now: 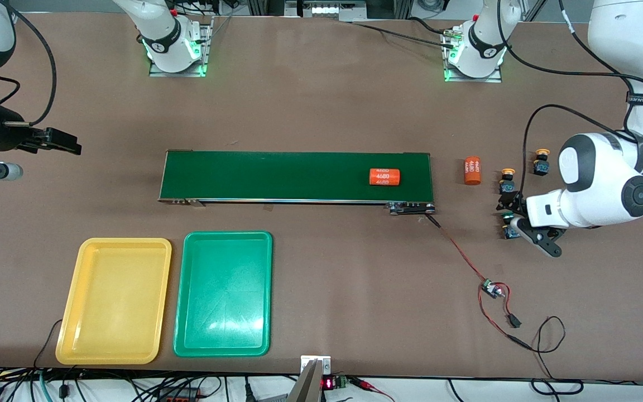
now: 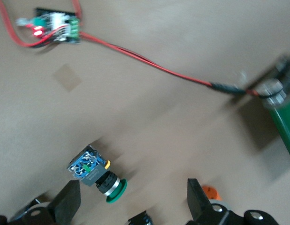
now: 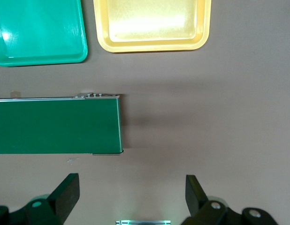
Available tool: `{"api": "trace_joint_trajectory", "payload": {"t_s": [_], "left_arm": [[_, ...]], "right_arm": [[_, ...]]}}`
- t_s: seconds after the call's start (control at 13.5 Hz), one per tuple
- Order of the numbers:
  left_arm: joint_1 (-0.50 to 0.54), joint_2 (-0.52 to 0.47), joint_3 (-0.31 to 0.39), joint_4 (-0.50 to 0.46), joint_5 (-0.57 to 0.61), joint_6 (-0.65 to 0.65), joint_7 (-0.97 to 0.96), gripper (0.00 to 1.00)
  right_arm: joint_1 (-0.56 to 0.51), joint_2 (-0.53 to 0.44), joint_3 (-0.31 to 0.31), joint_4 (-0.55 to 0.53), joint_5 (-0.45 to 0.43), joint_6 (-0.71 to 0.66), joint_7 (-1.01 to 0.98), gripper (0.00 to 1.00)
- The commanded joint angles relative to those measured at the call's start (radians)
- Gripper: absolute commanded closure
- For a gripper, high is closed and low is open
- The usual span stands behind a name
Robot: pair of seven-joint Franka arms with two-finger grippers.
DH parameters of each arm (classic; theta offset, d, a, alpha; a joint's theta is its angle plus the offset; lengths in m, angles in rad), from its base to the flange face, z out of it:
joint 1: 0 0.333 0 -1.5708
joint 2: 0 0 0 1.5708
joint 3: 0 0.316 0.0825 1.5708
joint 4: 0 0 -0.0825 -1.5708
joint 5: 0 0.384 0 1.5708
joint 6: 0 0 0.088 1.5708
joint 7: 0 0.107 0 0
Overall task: Sort buttons by color to trays
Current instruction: 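Grasp a green-based black push button with the left gripper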
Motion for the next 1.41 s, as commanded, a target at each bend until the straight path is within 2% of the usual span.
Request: {"api": "trace_joint_trajectory", "payload": {"t_s": [0.0,0.15,0.52,0.97,1.04,1.11,1.19,1.34], "left_arm": [[-0.008,0.056,0.009,0.013,0.029,0.099,-0.164,0.0],[-0.008,0.083,0.039,0.014,0.026,0.105,-0.253,0.0],[-0.006,0.139,0.046,0.014,0.024,0.131,-0.448,0.0],[0.022,0.182,0.046,-0.007,0.023,0.157,-0.485,0.0],[0.023,0.18,0.046,-0.009,0.029,0.157,-0.467,0.1],[0.023,0.18,0.046,-0.011,0.03,0.153,-0.445,0.39],[0.022,0.179,0.046,-0.015,0.03,0.151,-0.457,0.62],[0.013,0.169,0.044,-0.023,0.03,0.144,-0.465,0.92]], "right_arm": [[-0.006,-0.003,-0.003,0.014,0.009,-0.028,-0.002,0.0],[-0.001,-0.003,-0.003,0.014,0.011,-0.026,0.008,0.0],[-0.001,0.0,-0.002,0.016,0.012,-0.025,-0.001,0.0],[0.001,0.002,-0.002,0.016,0.012,-0.024,-0.004,0.0],[0.001,0.0,-0.002,0.016,0.012,-0.024,-0.004,0.0],[0.001,0.0,-0.002,0.014,0.012,-0.024,-0.004,0.0],[0.002,0.0,0.0,0.016,0.012,-0.024,-0.004,0.0],[0.002,0.0,0.0,0.014,0.014,-0.024,-0.004,0.0]]}}
